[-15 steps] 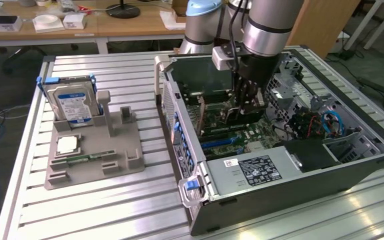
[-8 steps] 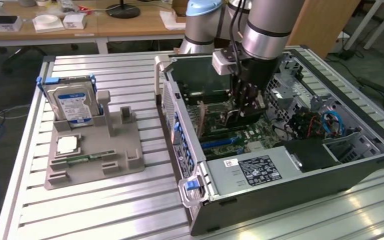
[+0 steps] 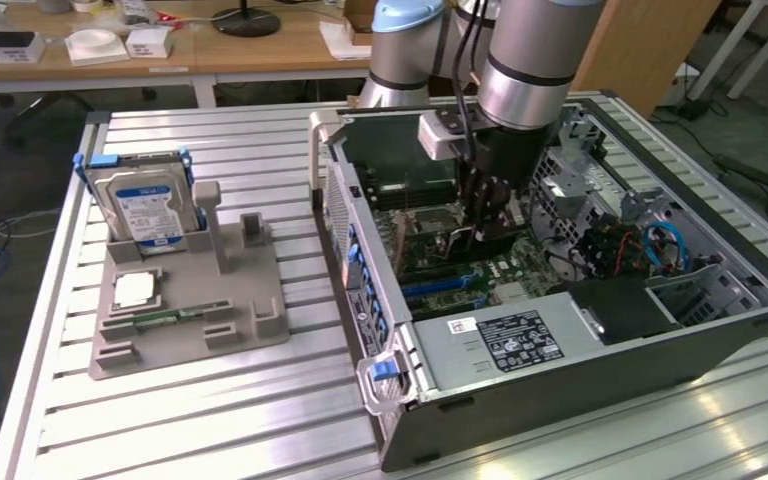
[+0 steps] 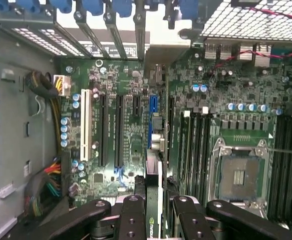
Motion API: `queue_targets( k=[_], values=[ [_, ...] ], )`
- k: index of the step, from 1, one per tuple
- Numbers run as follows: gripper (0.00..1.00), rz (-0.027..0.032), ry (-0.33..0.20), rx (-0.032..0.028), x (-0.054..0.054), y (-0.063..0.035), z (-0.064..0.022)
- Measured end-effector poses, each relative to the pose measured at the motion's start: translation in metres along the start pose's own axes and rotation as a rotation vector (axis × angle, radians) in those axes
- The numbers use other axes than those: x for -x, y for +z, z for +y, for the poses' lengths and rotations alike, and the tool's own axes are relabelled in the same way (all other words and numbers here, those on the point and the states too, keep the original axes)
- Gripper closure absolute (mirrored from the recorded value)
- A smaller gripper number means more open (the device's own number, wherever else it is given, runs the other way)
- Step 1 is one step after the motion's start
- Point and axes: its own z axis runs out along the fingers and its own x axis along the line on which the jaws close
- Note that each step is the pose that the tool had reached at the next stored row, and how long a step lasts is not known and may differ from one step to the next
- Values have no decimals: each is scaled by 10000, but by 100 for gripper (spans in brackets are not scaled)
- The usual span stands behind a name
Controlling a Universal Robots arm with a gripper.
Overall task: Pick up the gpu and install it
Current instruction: 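Insert the gpu into the slot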
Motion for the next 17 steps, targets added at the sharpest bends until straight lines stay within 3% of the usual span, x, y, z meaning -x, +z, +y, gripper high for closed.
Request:
queue_targets(
  k=[8, 17],
  values=[
    [74, 74, -1, 3, 1, 95, 63],
    [74, 88, -3, 3, 1, 194, 125]
  ],
)
